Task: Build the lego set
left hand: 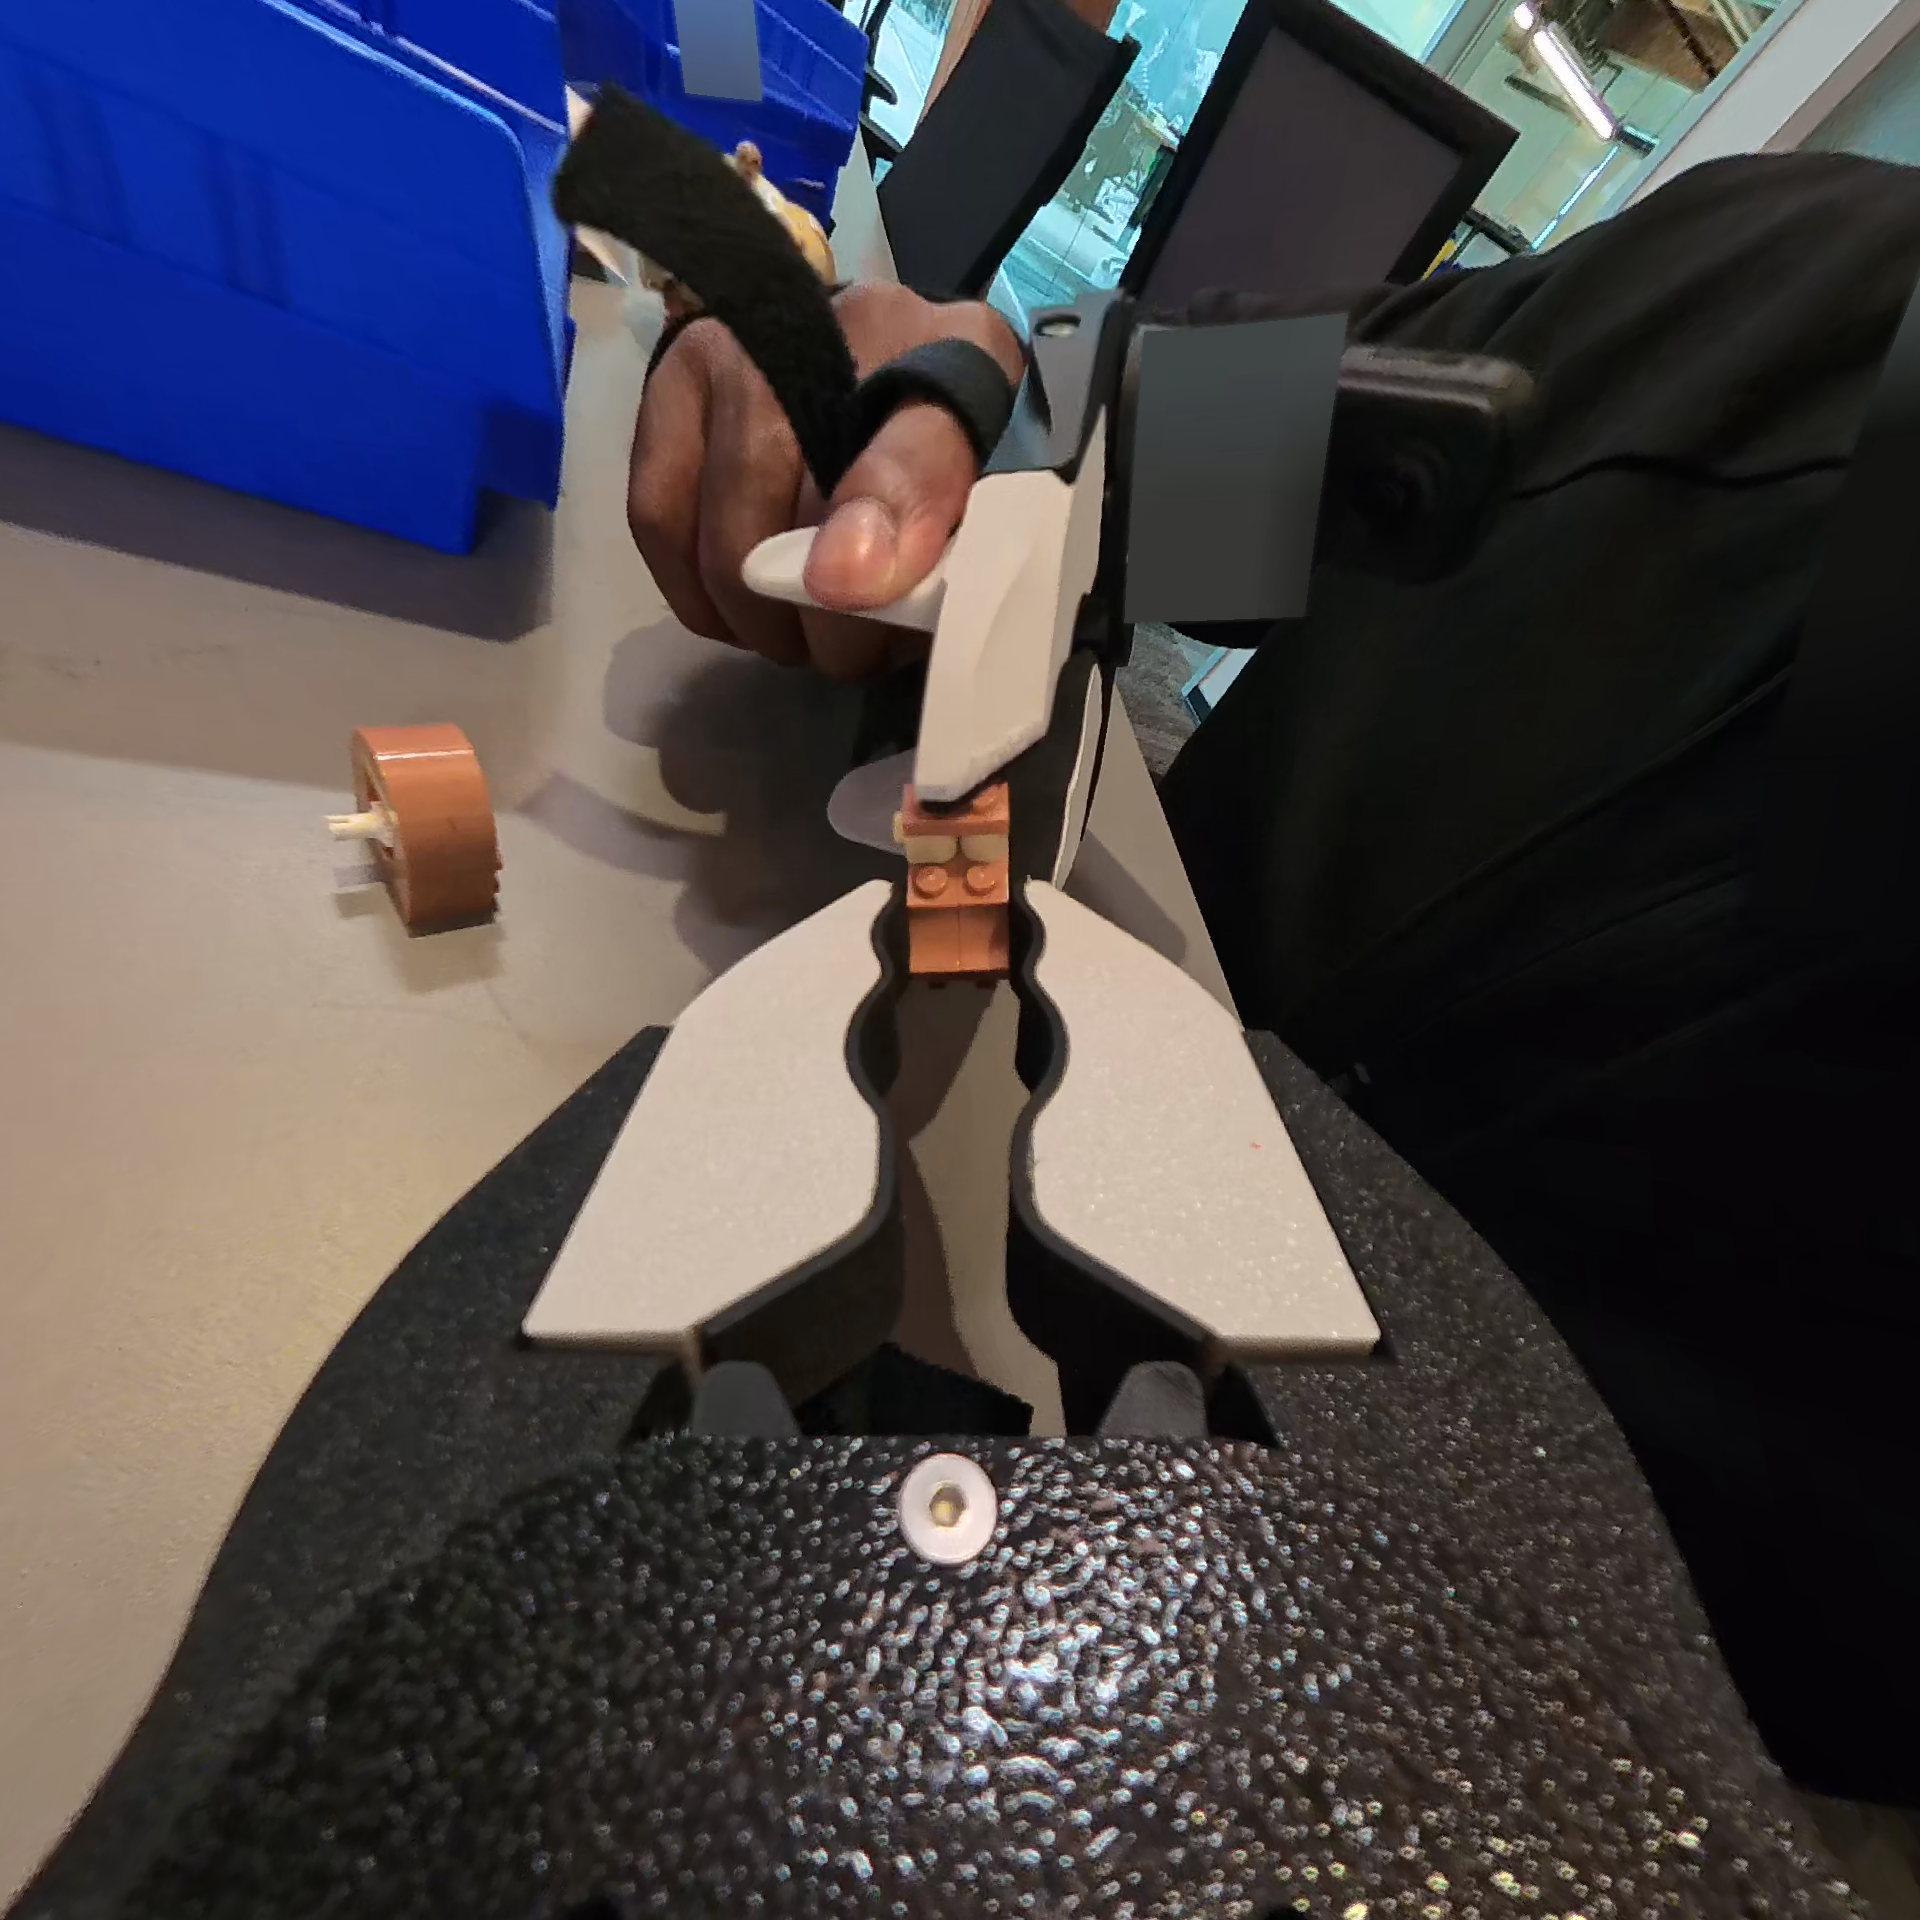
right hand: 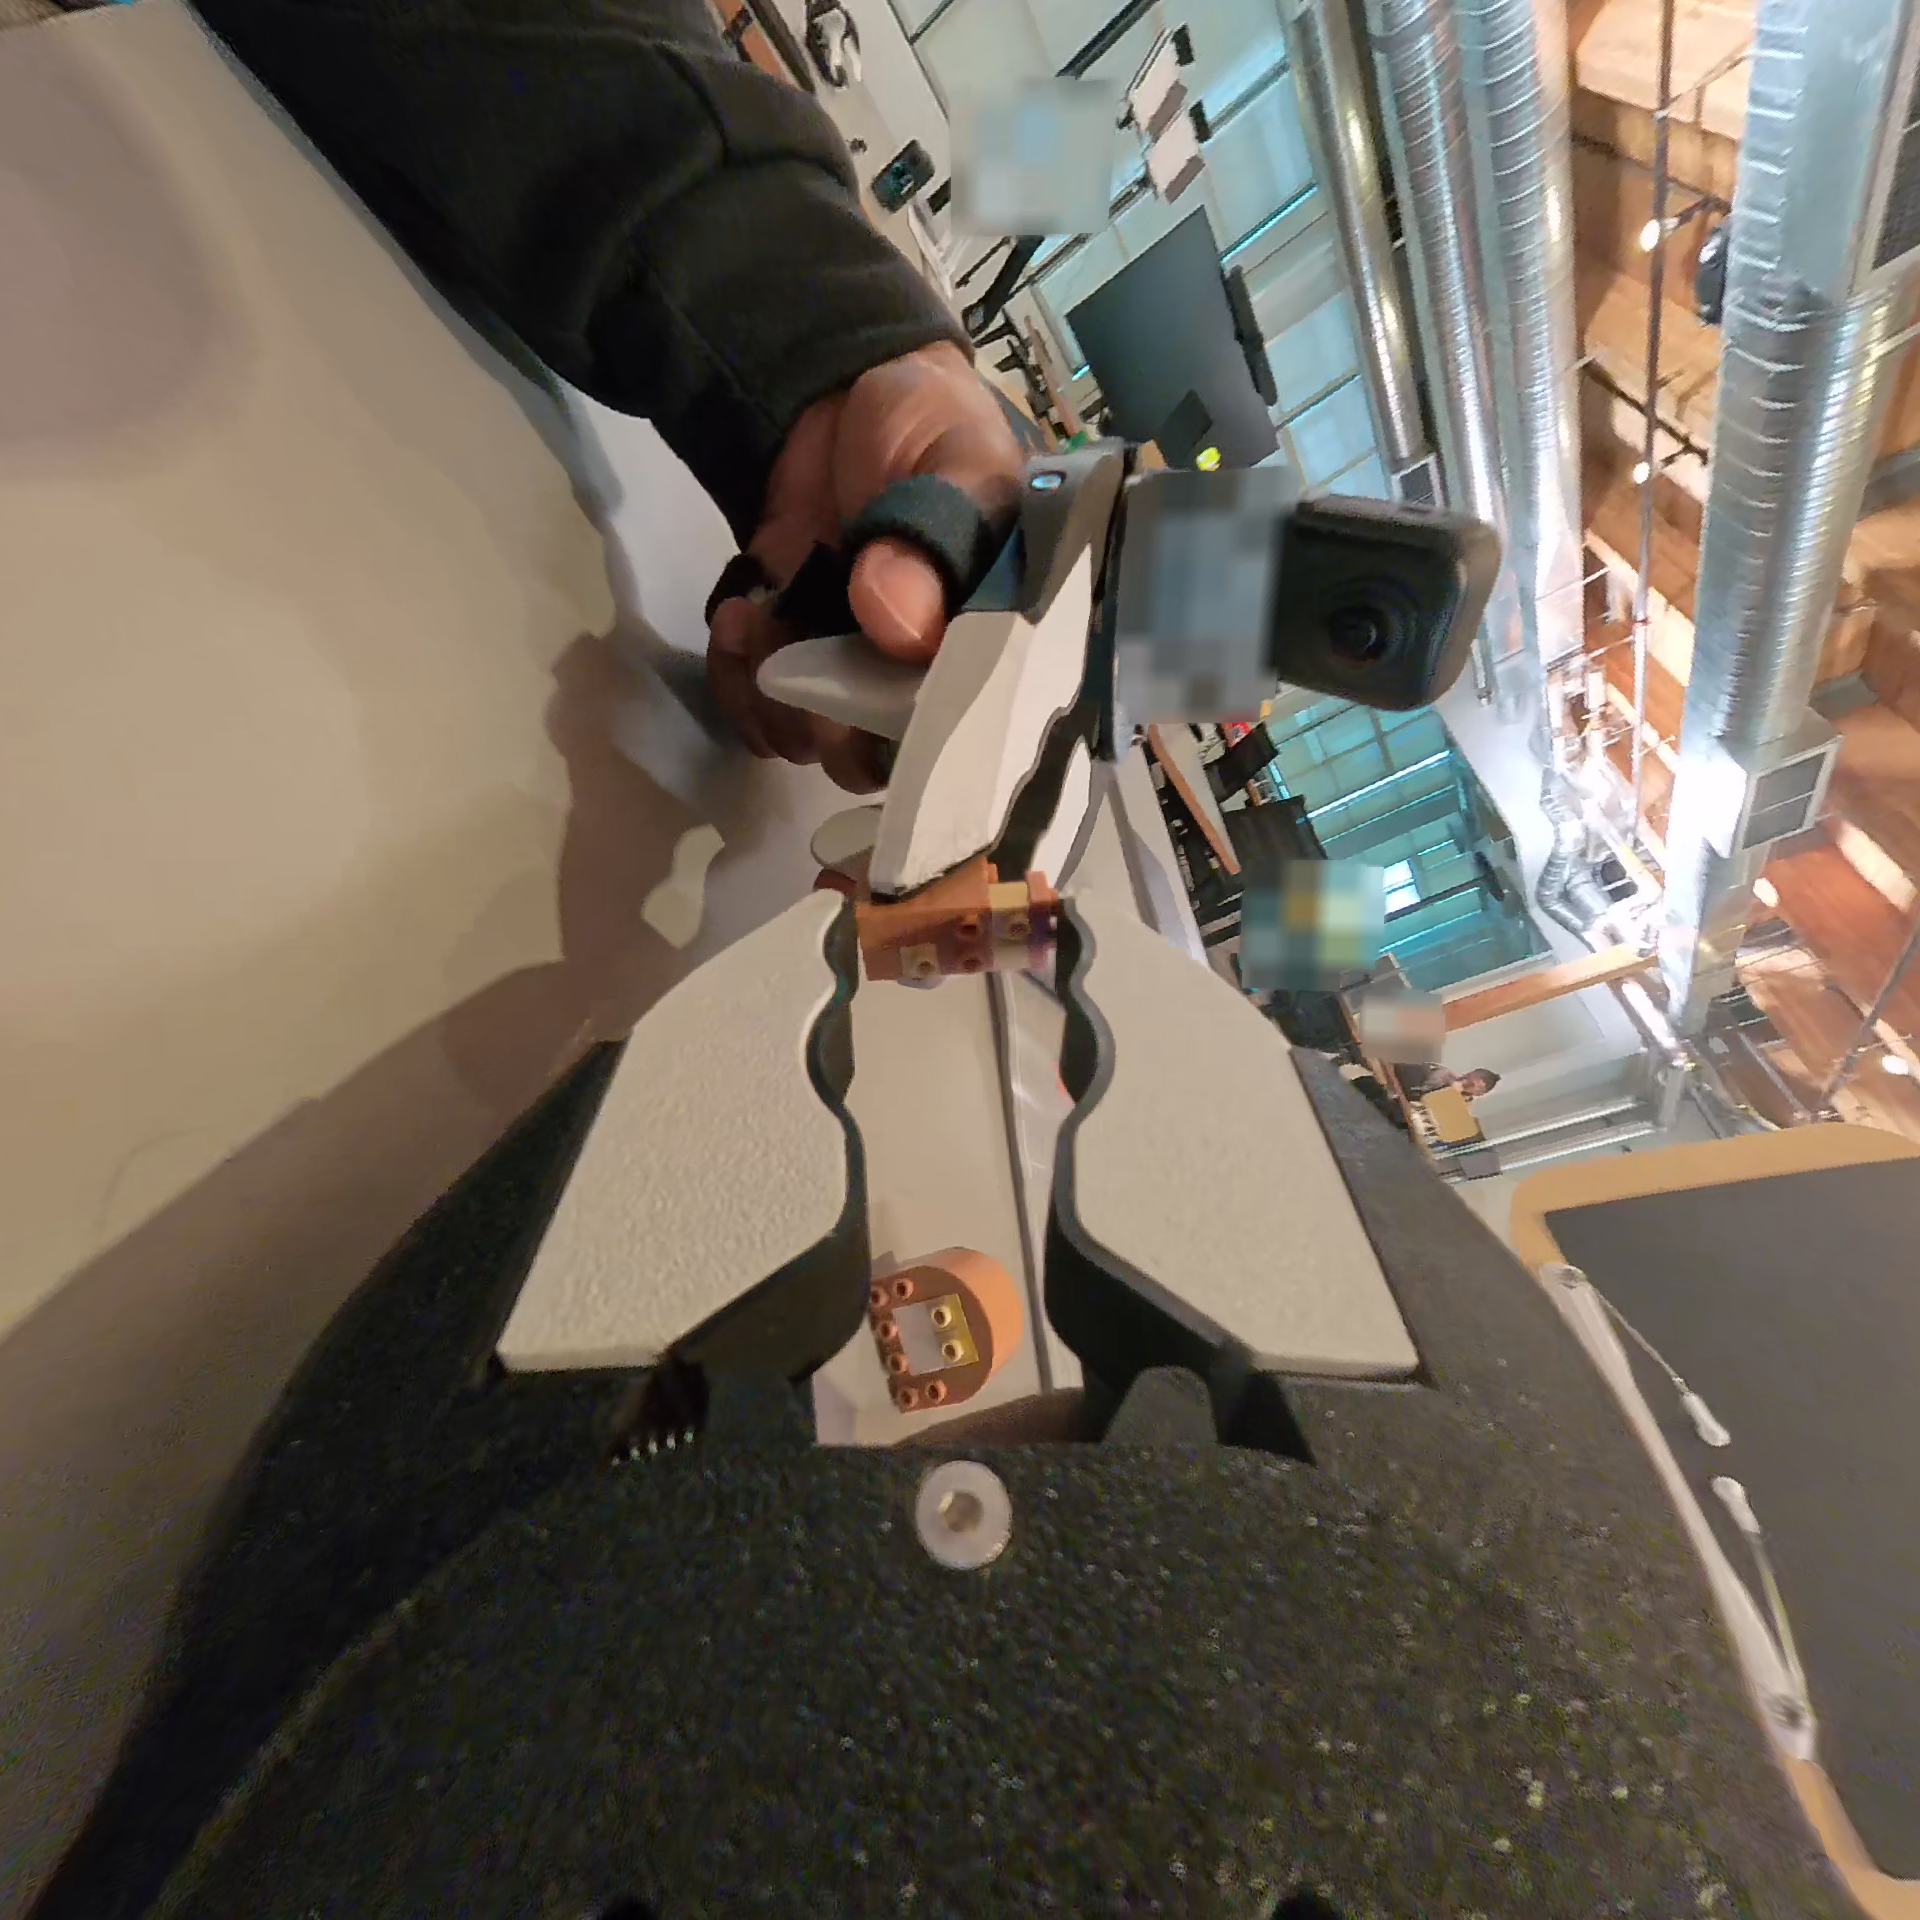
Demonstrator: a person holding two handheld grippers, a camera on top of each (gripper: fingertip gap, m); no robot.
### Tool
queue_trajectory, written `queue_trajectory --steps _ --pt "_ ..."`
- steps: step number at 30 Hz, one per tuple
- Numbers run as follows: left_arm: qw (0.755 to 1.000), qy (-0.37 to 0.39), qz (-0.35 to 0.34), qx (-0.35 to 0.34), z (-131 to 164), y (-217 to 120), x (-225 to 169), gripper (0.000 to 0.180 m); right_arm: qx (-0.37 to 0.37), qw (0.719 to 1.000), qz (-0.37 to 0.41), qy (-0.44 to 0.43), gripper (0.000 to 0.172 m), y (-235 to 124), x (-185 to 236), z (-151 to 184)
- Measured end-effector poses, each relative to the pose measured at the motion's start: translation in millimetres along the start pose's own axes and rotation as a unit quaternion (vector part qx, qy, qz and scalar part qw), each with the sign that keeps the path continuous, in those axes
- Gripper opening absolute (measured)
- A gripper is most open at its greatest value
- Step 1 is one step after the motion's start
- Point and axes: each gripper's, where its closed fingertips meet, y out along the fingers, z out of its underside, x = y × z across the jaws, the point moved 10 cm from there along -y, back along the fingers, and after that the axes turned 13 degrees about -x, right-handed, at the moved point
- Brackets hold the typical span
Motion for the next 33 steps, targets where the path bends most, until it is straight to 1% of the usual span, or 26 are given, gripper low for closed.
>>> queue_trajectory --steps 2,6,9,19,25,30,32,33 --pt "1.000 -0.007 0.001 -0.002 0.4 -0.1 1.0 0.017 -0.002 1.000 0.003 -0.017 0.038 -0.5 2.0 -0.5" --pt "1.000 -0.011 0.003 0.002 1.6 0.8 1.5 0.017 0.004 1.000 0.001 -0.022 0.041 -0.2 3.6 -0.6" --pt "1.000 -0.011 0.006 0.006 2.0 1.5 0.9 0.018 0.005 1.000 -0.002 -0.022 0.036 -0.5 4.2 -0.2" --pt "1.000 -0.020 0.004 -0.003 2.3 2.3 2.2 0.017 0.020 1.000 -0.021 -0.004 0.035 -1.3 -1.5 -0.6" --pt "1.000 -0.020 -0.002 -0.002 3.2 2.4 3.2 0.018 0.035 0.999 -0.025 -0.011 0.035 -0.5 -1.1 -0.8" --pt "1.000 -0.010 -0.007 -0.017 1.4 0.2 5.0 0.018 0.028 1.000 0.013 -0.002 0.036 -0.3 -1.1 2.7" --pt "0.999 0.013 -0.017 -0.023 -0.2 -2.4 5.2 0.017 0.018 0.999 0.030 0.004 0.047 -1.9 -3.1 2.8" --pt "0.999 0.025 -0.020 -0.023 -0.5 -3.7 5.4 0.017 0.014 0.999 0.034 0.013 0.049 -3.0 -4.8 2.1"
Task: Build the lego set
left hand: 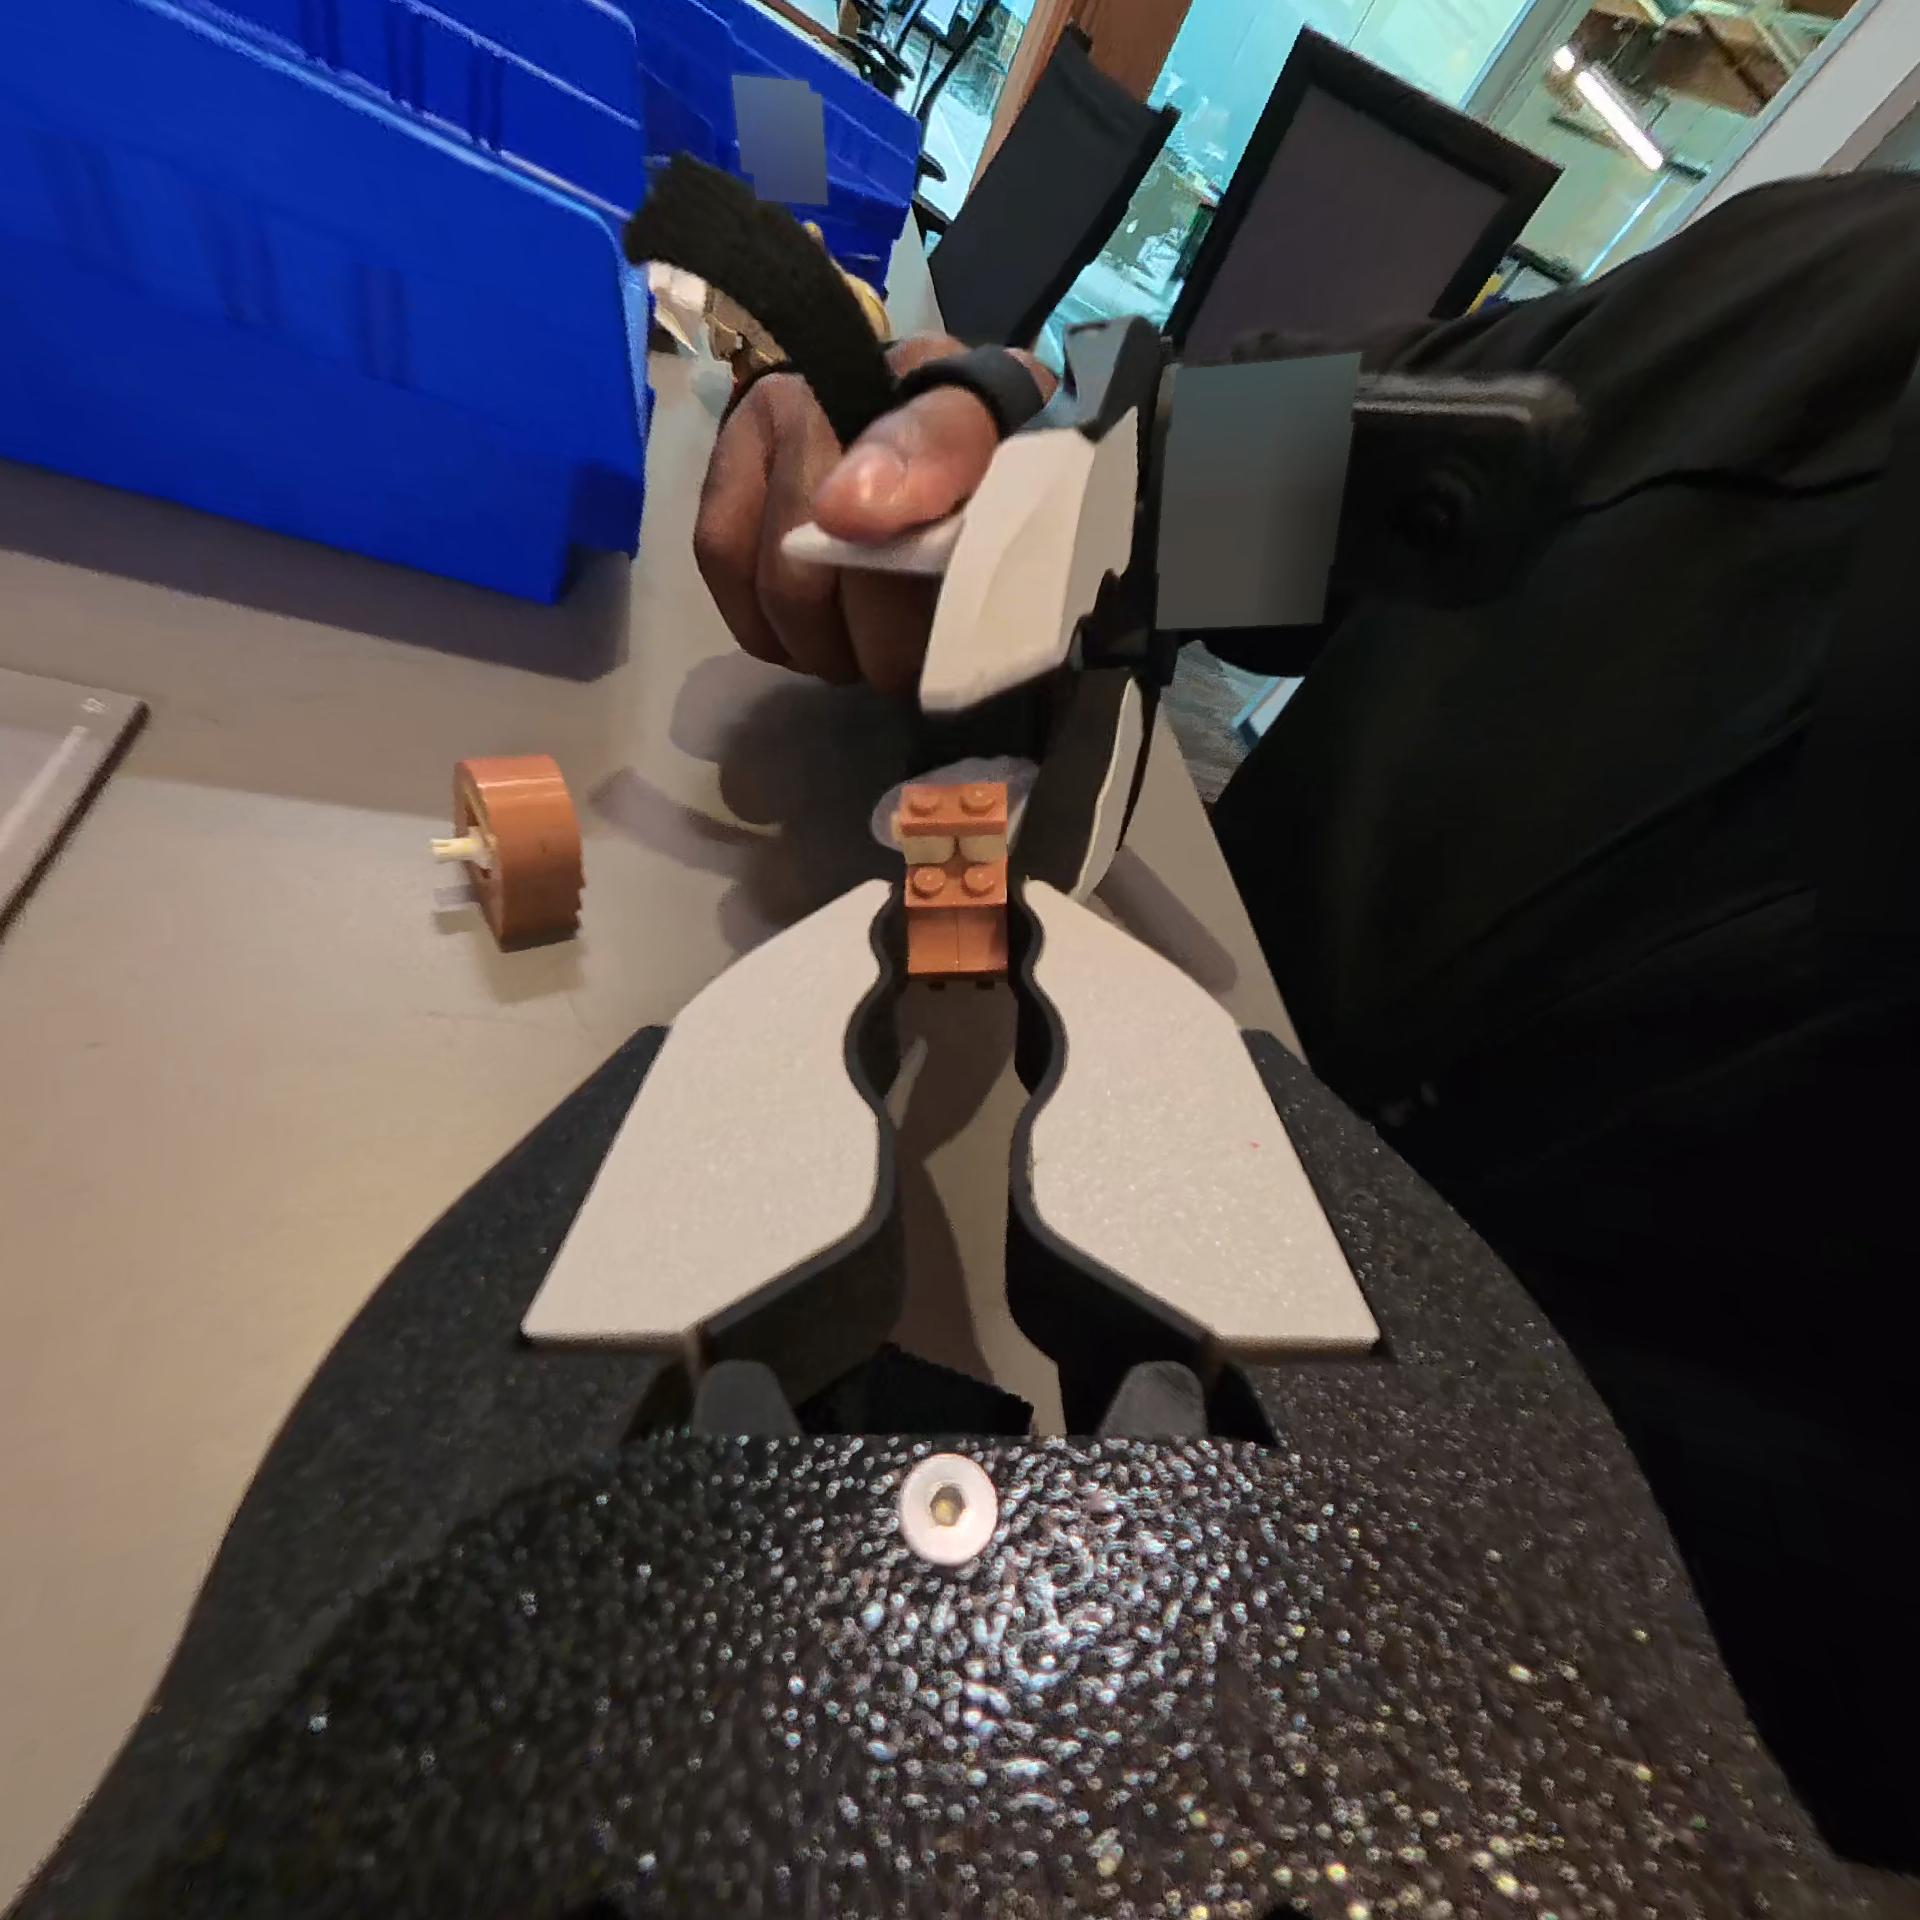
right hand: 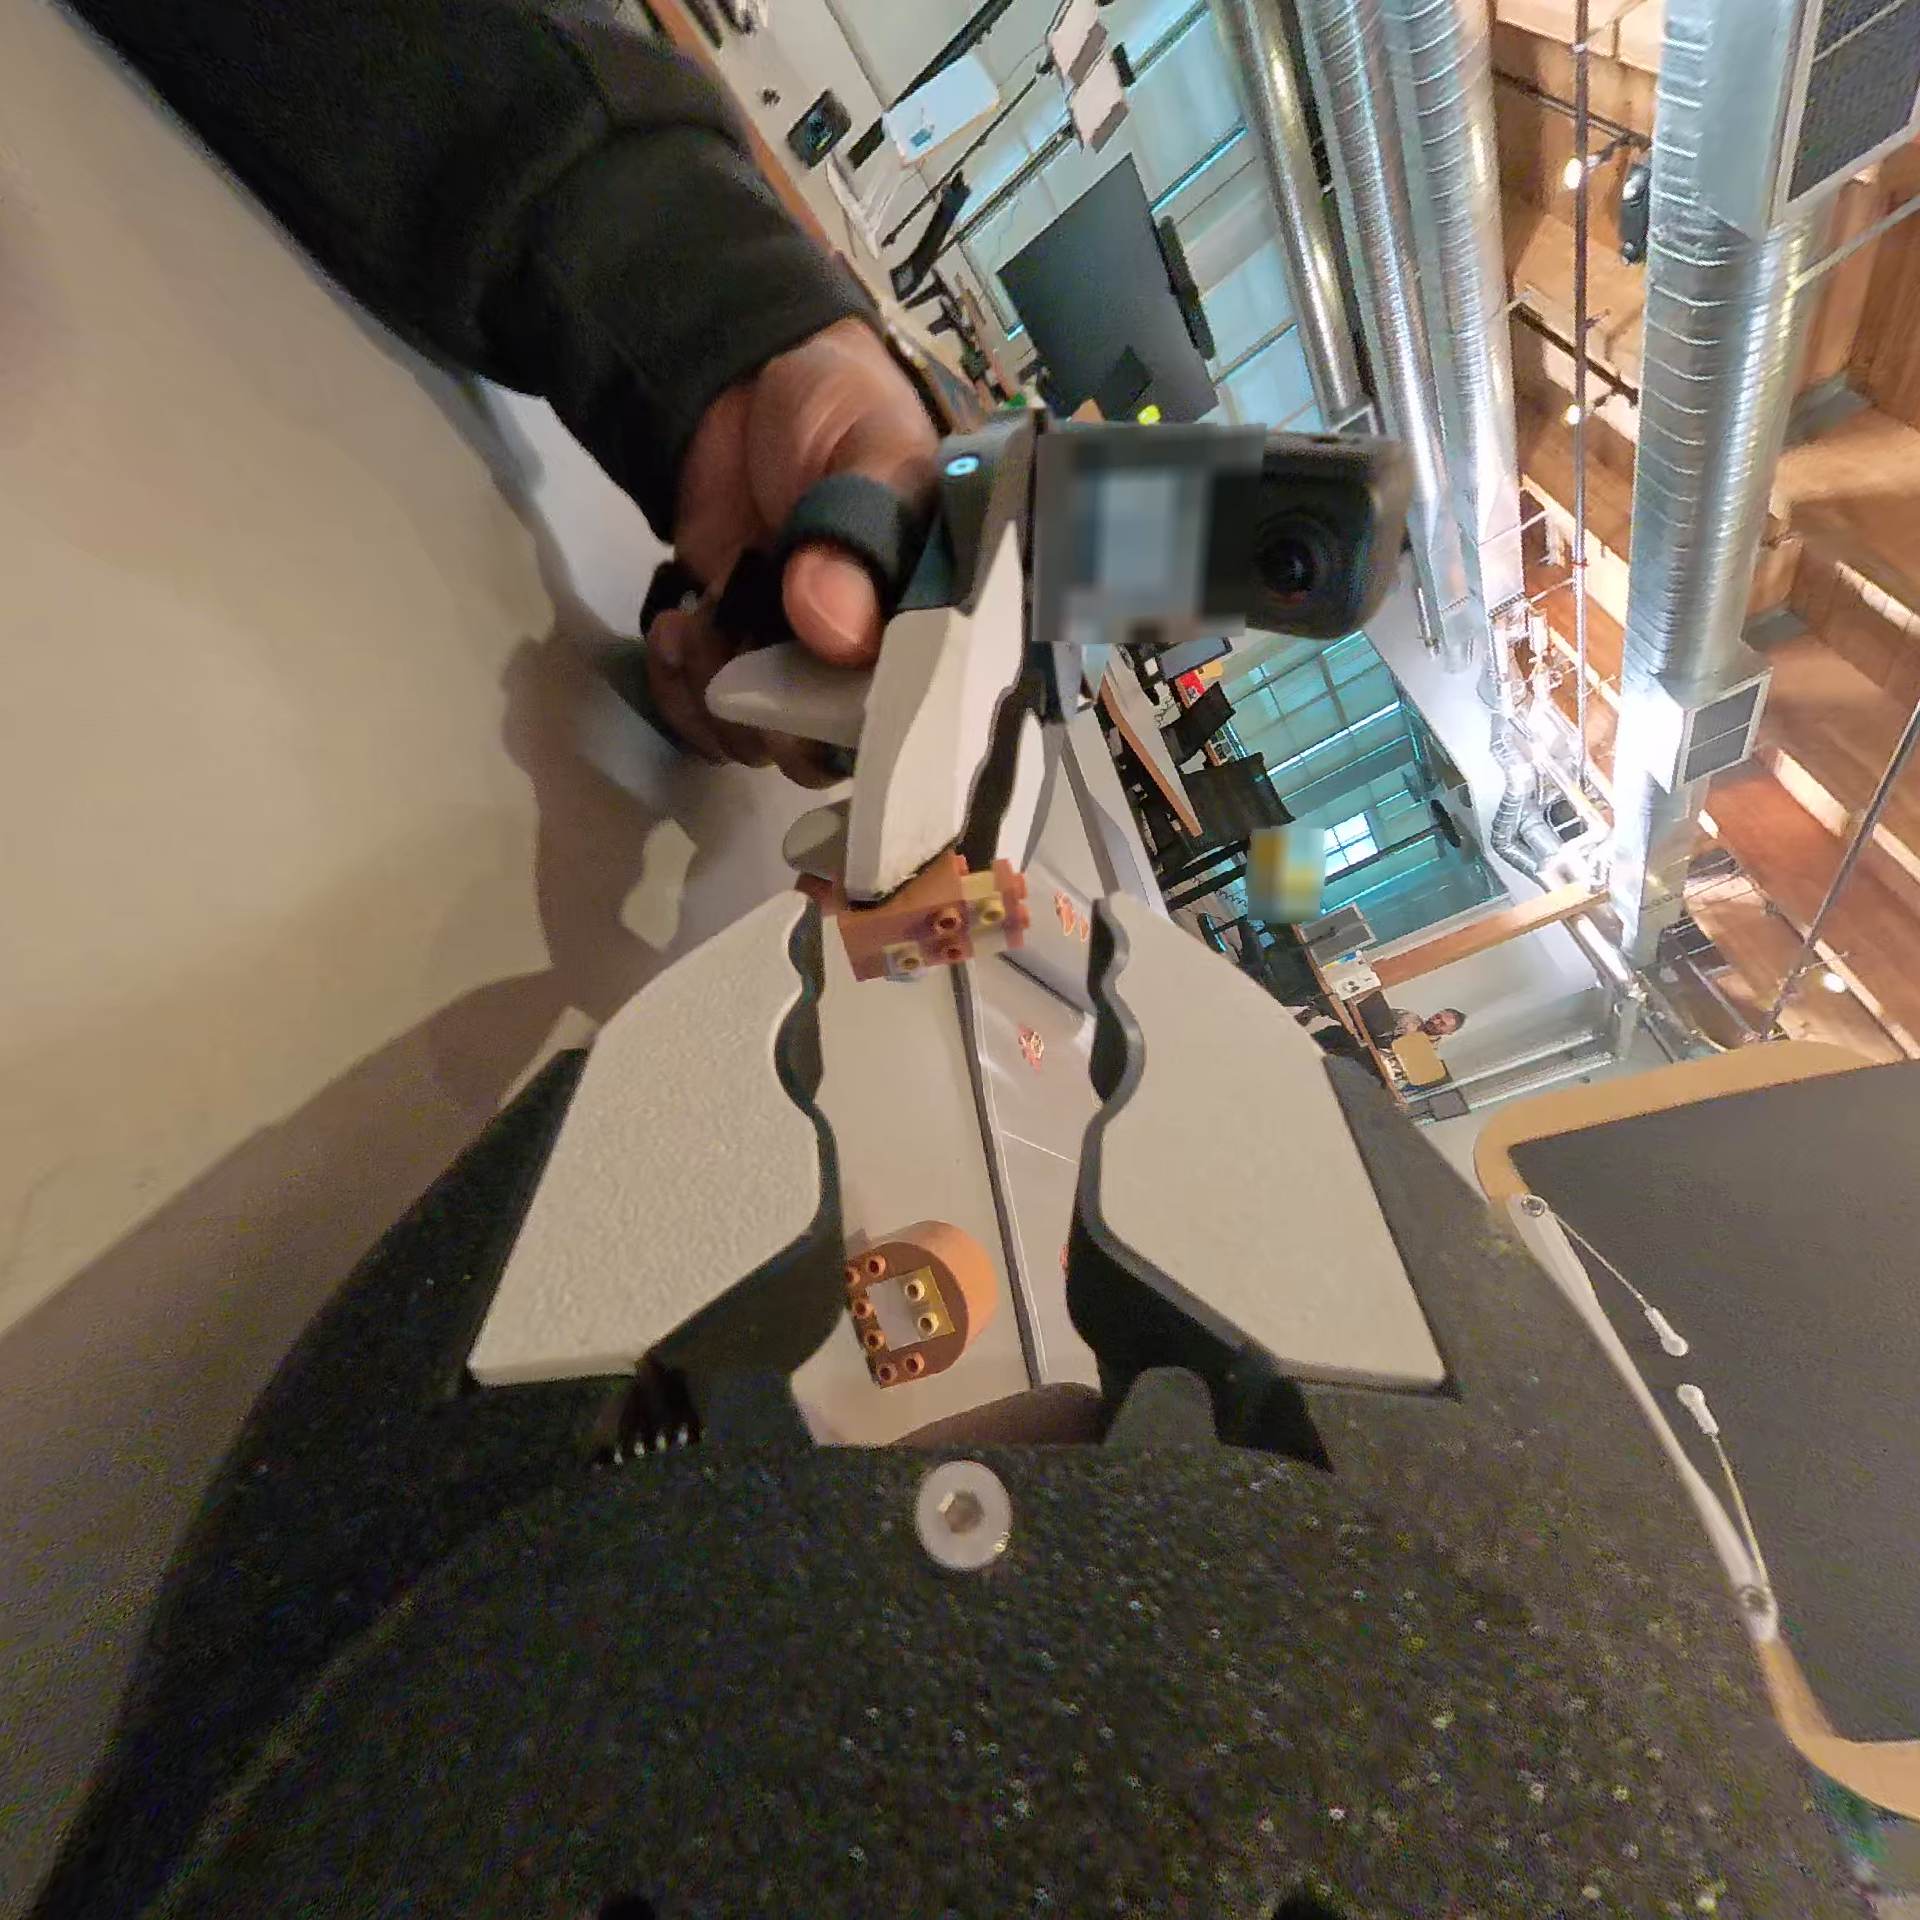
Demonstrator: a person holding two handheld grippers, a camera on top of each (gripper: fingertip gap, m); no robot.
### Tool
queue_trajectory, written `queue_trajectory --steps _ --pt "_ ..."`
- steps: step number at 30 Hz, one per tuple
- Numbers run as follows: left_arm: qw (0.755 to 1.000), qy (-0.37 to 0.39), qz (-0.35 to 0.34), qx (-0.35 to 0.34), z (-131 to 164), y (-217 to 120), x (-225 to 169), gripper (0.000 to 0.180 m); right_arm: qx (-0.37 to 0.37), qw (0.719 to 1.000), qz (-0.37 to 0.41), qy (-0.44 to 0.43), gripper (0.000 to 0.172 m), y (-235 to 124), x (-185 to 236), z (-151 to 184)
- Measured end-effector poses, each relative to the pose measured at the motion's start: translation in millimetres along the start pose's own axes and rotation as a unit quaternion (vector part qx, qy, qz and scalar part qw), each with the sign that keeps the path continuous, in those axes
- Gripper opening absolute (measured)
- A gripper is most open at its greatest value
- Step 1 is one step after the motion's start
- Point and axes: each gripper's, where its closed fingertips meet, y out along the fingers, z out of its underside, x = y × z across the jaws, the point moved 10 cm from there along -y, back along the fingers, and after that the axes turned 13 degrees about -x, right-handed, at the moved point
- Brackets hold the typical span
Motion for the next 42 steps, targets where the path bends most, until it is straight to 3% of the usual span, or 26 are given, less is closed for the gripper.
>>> queue_trajectory --steps 11,18,42 --pt "0.987 0.065 0.115 -0.088 -5 -5 -12 0.017 -0.025 0.998 0.018 0.050 0.048 -8 -6 -4" --pt "0.981 0.081 0.138 -0.107 -5 -6 -16 0.017 -0.037 0.996 0.013 0.074 0.045 -9 -5 -6" --pt "0.994 0.054 0.091 -0.035 0 6 -13 0.017 -0.040 0.999 -0.002 -0.022 0.048 -8 8 -9"
